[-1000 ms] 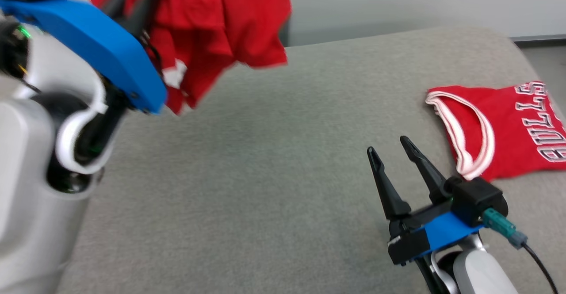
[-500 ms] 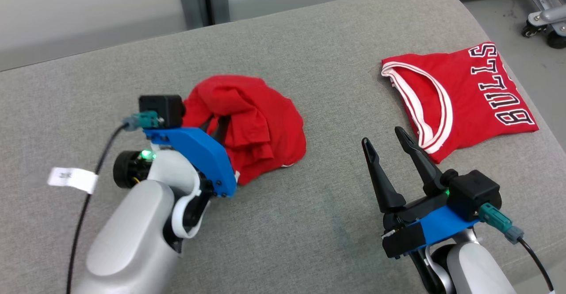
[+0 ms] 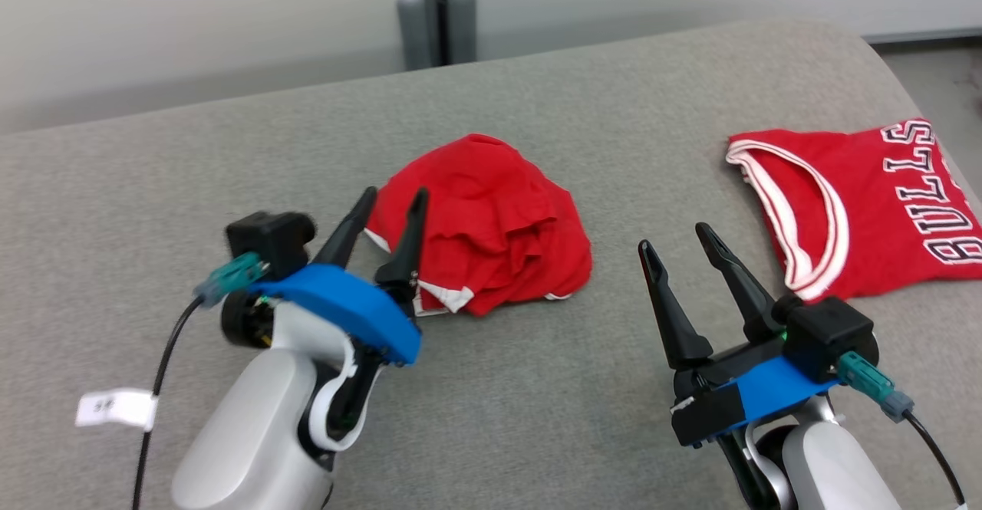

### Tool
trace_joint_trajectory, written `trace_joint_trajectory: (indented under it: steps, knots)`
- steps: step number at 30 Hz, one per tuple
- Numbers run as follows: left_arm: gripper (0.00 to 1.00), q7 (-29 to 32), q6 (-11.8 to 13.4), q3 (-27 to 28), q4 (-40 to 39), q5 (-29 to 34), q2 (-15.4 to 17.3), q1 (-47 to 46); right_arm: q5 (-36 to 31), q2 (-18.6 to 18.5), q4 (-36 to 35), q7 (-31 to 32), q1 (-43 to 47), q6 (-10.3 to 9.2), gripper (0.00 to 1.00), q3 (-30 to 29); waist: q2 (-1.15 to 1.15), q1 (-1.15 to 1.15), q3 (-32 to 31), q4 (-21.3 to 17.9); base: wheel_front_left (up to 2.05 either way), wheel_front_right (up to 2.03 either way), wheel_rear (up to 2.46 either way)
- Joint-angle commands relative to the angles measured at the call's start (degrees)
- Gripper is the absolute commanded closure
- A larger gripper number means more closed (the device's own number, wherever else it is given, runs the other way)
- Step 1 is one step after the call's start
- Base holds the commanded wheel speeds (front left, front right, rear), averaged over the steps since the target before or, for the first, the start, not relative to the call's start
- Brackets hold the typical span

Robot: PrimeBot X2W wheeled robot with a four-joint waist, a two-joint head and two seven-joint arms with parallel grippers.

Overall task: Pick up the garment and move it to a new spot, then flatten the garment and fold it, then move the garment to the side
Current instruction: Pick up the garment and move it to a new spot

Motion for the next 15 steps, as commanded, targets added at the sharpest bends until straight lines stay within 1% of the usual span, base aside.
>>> trace_joint_trajectory:
  steps: [1, 6, 9, 12, 15]
  knots:
    - [0.00, -2.07, -0.24, 0.98, -0.95, -0.10, 0.91, 1.43, -0.17, 0.01, -0.21, 0.23, 1.00, 0.03, 0.00, -0.40, 0.00, 0.00, -0.60, 1.02, 0.00, 0.00, 0.00]
    - [0.00, -9.62, 1.08, 4.16, -3.87, 0.73, 3.00, 6.92, -0.34, -0.32, -0.19, 1.22, 2.75, 0.03, 0.00, -1.85, 0.00, 0.00, -3.08, 4.23, 0.00, 0.00, 0.00]
    - [0.00, -13.22, 2.31, 5.87, -5.21, 2.09, 4.60, 10.16, -0.34, -0.32, -0.16, 1.48, 4.16, 0.03, 0.00, -2.86, 0.00, 0.00, -4.29, 5.67, 0.00, 0.00, 0.00]
    - [0.00, -15.35, 3.33, 7.89, -6.61, 3.79, 5.75, 13.09, -0.18, -0.27, -0.01, 1.68, 5.61, 0.03, 0.00, -4.93, 0.00, 0.00, -5.28, 6.85, 0.00, 0.00, 0.00]
    - [0.00, -16.04, 4.29, 9.97, -8.36, 6.07, 6.51, 16.08, -0.30, -0.15, 0.28, 1.88, 6.91, 0.03, 0.00, -6.95, 0.00, 0.00, -6.03, 7.52, 0.00, 0.00, 0.00]
